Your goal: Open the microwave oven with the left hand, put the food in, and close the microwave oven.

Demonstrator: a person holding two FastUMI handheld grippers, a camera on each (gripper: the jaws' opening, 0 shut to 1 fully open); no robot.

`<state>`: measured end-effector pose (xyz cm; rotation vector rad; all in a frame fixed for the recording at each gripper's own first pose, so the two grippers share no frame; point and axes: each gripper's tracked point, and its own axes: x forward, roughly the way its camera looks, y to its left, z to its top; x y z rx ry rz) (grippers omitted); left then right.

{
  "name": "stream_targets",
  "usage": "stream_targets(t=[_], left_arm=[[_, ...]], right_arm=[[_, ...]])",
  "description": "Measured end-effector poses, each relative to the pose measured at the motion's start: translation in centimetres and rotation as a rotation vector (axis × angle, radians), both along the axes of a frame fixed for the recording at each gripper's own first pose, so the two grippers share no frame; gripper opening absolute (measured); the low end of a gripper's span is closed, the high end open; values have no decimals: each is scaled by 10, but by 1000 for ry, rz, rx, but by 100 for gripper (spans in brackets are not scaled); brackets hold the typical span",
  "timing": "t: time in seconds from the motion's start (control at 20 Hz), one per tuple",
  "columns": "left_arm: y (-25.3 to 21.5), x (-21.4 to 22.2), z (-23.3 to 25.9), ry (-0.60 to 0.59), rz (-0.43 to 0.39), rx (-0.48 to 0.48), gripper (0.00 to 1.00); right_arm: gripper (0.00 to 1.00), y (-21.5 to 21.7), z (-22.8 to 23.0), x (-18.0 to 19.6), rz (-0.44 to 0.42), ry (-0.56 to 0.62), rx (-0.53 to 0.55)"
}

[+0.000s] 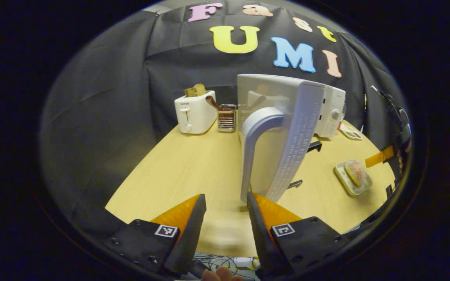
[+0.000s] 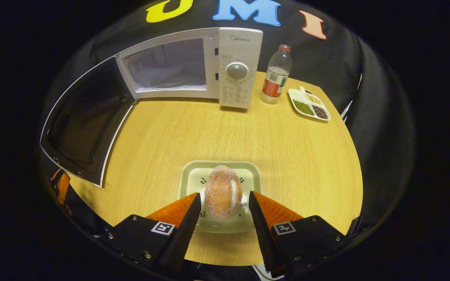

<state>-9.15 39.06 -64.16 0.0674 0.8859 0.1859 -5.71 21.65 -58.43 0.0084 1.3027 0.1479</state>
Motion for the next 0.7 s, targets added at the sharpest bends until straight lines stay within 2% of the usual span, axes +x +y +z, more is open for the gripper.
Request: stream_targets(t=[0.15, 0.3, 0.45, 0.55, 0.65, 0.7], left_arm=[[-3, -18, 20, 10, 66, 36, 73], [-17, -32, 43, 23, 102, 56, 73], [-35, -39, 58, 30, 139, 63, 72], [-49, -43, 64, 41, 165, 58, 73], [-58, -45, 71, 44, 184, 68, 73], [-63, -47, 74, 47, 194, 71, 73]], right_arm=[[76, 3, -25, 2, 18, 34, 6], [77, 19, -40, 2, 17, 66, 71], [81, 16, -51, 1, 64, 72, 39], [82, 15, -56, 1, 60, 72, 52], [78, 16, -54, 3, 50, 69, 89], [73, 14, -53, 4, 57, 63, 93]])
